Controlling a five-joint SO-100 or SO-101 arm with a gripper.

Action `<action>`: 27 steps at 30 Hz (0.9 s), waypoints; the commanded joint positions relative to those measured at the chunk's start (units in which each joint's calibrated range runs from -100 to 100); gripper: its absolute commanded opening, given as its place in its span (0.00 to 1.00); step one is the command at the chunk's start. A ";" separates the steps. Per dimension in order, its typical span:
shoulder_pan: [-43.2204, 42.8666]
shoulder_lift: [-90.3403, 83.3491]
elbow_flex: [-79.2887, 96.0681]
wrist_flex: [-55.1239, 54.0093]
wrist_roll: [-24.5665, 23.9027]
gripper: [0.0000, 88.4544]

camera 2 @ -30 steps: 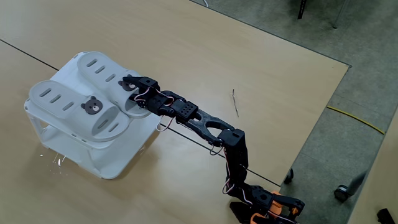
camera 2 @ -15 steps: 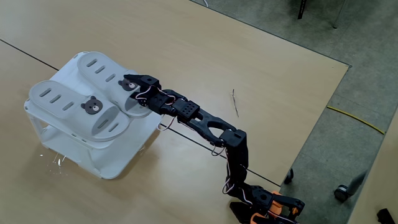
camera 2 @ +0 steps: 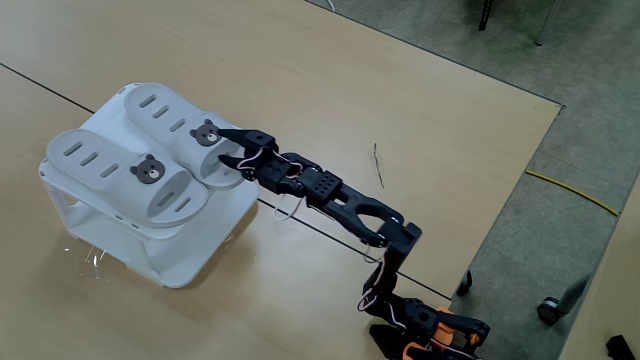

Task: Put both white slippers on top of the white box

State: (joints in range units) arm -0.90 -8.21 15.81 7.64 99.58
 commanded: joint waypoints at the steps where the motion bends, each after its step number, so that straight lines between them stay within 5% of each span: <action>1: 0.49 -11.95 3.27 -0.65 0.42 0.26; 3: 0.57 -16.99 5.79 -0.65 0.42 0.24; 7: 2.63 -26.42 10.75 -0.65 0.42 0.02; 11: 2.63 -33.99 16.44 -4.53 0.42 0.01; 20: 1.06 -35.00 47.20 -82.19 0.42 0.01; 27: 0.65 -55.19 84.19 -107.47 0.42 0.01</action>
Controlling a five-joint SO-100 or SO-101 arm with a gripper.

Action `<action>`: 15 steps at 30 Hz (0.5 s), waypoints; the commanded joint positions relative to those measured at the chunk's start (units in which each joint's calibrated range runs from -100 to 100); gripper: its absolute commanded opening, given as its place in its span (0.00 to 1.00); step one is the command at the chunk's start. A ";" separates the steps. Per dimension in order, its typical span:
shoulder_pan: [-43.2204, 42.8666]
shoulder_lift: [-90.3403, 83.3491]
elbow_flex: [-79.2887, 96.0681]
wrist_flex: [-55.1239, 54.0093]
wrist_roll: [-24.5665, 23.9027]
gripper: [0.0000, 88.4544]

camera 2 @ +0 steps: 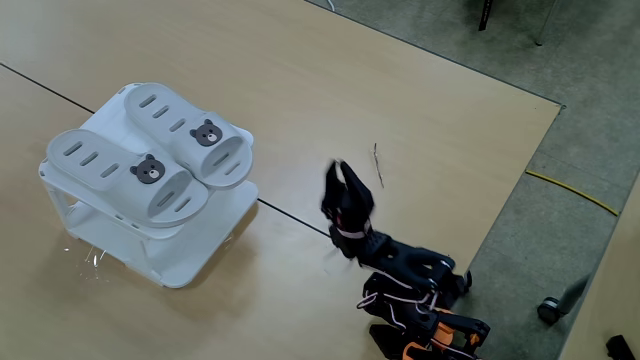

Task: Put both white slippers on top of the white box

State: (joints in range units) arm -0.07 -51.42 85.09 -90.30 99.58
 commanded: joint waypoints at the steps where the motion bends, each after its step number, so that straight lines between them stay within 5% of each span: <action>1: -0.25 -15.17 14.73 -9.27 0.42 0.01; 7: -10.45 -27.71 14.91 -9.27 0.42 0.01; 15: -11.11 -47.90 14.73 -9.27 0.42 0.01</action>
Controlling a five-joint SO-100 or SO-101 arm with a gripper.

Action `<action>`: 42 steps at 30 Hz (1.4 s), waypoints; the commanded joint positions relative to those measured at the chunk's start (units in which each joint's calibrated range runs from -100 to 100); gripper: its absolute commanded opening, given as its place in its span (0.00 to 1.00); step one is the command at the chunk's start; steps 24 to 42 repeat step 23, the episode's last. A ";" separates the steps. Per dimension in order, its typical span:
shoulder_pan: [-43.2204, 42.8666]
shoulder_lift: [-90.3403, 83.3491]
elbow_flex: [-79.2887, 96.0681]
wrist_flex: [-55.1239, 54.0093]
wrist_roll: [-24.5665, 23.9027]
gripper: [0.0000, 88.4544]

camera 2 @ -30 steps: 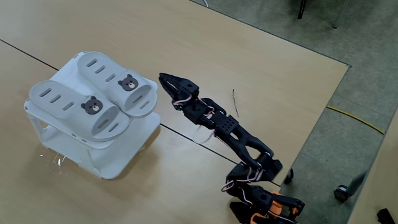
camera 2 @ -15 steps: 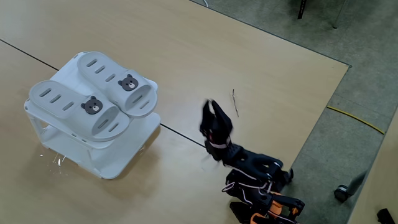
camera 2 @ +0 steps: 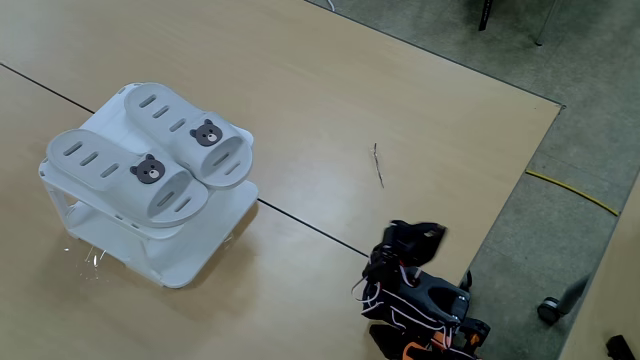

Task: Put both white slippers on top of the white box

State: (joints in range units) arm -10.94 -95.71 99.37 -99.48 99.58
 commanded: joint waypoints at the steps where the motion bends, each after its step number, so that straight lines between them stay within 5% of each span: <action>1: -0.25 -3.45 0.45 -0.08 0.42 0.01; 42: 0.33 -3.28 0.45 -0.17 0.42 0.01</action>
